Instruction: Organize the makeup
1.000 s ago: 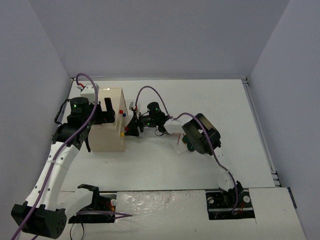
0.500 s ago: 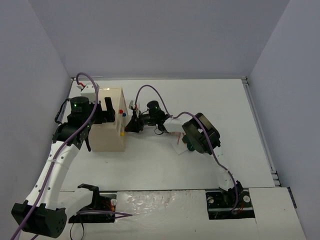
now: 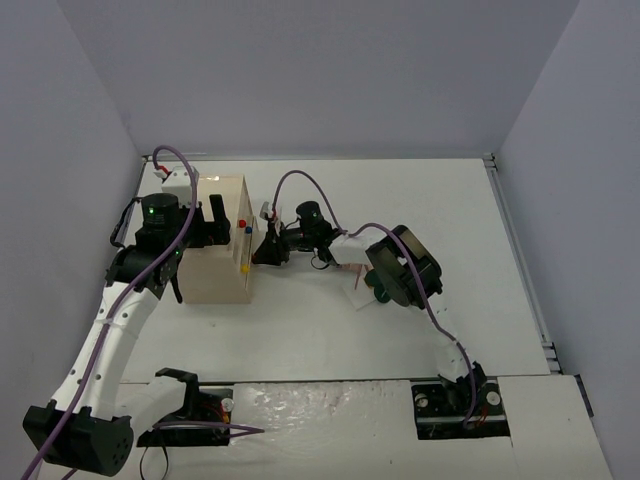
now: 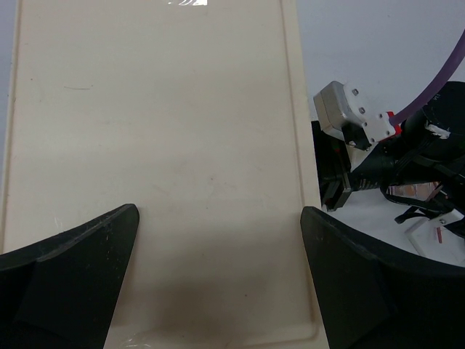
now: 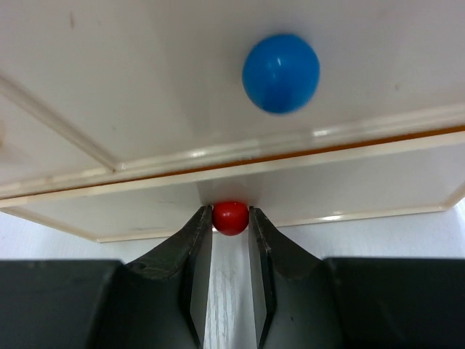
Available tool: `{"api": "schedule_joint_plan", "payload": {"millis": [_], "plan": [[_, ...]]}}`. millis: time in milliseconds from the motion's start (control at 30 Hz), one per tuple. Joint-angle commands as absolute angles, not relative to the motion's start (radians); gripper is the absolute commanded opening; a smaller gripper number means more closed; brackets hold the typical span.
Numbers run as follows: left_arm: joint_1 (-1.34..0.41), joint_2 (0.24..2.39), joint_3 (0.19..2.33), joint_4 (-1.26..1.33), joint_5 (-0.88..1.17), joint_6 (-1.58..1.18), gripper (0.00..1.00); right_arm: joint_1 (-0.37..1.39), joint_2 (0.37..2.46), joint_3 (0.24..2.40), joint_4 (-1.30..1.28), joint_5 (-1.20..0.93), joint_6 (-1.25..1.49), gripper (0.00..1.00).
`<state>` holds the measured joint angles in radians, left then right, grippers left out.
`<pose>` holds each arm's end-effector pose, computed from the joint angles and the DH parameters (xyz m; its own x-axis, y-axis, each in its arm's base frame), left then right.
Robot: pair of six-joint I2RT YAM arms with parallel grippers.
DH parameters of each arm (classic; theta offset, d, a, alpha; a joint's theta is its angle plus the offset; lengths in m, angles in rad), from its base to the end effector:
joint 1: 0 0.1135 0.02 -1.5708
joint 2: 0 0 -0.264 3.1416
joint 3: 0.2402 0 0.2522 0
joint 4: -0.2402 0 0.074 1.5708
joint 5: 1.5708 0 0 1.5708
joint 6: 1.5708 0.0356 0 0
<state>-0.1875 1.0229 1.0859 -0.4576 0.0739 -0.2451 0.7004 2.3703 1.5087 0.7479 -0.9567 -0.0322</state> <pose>0.2198 -0.0444 0.3721 -0.4278 -0.1651 -0.8887 0.1537 0.9556 -0.2515 0.3698 0.3498 0.1400 -0.0548 -0.0704 -0.9960 -0.9945 -0.0851 0.0607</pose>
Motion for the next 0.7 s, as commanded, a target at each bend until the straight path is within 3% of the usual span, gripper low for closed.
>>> {"api": "schedule_joint_plan", "payload": {"millis": [0, 667], "plan": [[-0.181, 1.048, 1.1, -0.487, 0.061, -0.278, 0.93, 0.636, 2.257, 1.475, 0.74, -1.006, -0.085, 0.0], [-0.181, 1.048, 1.098, -0.488, 0.054, -0.276, 0.92, 0.52, 2.105, 1.285, 0.584, -0.99, -0.206, 0.0]]}}
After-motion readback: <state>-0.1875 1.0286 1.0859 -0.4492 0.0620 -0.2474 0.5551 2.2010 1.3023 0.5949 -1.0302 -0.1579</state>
